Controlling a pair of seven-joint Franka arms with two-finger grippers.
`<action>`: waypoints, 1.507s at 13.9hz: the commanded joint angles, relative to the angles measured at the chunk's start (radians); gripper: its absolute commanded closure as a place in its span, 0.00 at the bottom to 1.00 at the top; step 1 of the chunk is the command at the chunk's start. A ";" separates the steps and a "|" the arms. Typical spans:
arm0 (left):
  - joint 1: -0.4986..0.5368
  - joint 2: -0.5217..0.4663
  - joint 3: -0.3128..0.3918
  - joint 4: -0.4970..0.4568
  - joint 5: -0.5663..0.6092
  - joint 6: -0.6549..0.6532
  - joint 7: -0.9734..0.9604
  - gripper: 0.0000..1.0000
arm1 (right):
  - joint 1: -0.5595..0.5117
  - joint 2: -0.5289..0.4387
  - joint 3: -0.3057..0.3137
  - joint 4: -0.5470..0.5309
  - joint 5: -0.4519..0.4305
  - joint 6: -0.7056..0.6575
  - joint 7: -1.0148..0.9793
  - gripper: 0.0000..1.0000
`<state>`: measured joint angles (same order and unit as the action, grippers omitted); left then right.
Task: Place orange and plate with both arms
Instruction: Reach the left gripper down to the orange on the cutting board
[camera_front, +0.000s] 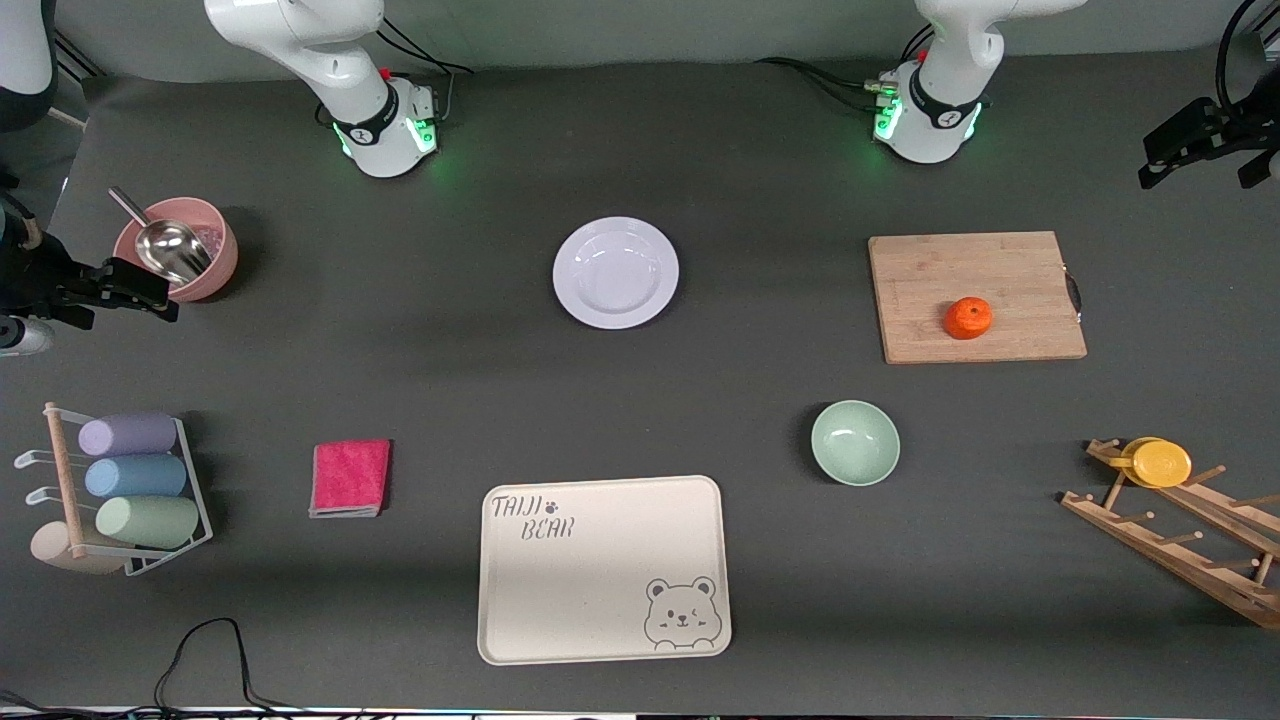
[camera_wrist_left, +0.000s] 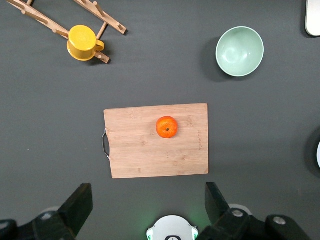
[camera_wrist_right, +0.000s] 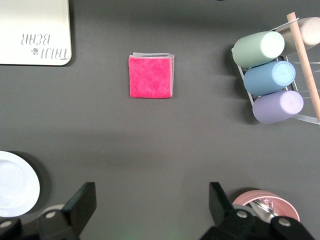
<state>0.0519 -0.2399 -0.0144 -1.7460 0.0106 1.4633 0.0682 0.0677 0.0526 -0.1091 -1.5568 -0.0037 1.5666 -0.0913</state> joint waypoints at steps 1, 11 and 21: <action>-0.009 0.001 0.005 0.000 0.006 -0.014 -0.002 0.00 | 0.009 -0.004 -0.007 0.004 0.011 -0.013 0.022 0.00; -0.004 -0.006 0.011 -0.324 -0.004 0.302 0.001 0.00 | 0.009 -0.002 -0.007 0.004 0.011 -0.013 0.022 0.00; -0.009 0.143 0.010 -0.866 -0.006 1.077 -0.004 0.00 | 0.052 -0.144 0.000 -0.143 0.017 -0.013 0.100 0.00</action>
<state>0.0521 -0.1420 -0.0076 -2.5963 0.0103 2.4786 0.0681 0.0761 0.0142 -0.1073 -1.5920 0.0008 1.5485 -0.0660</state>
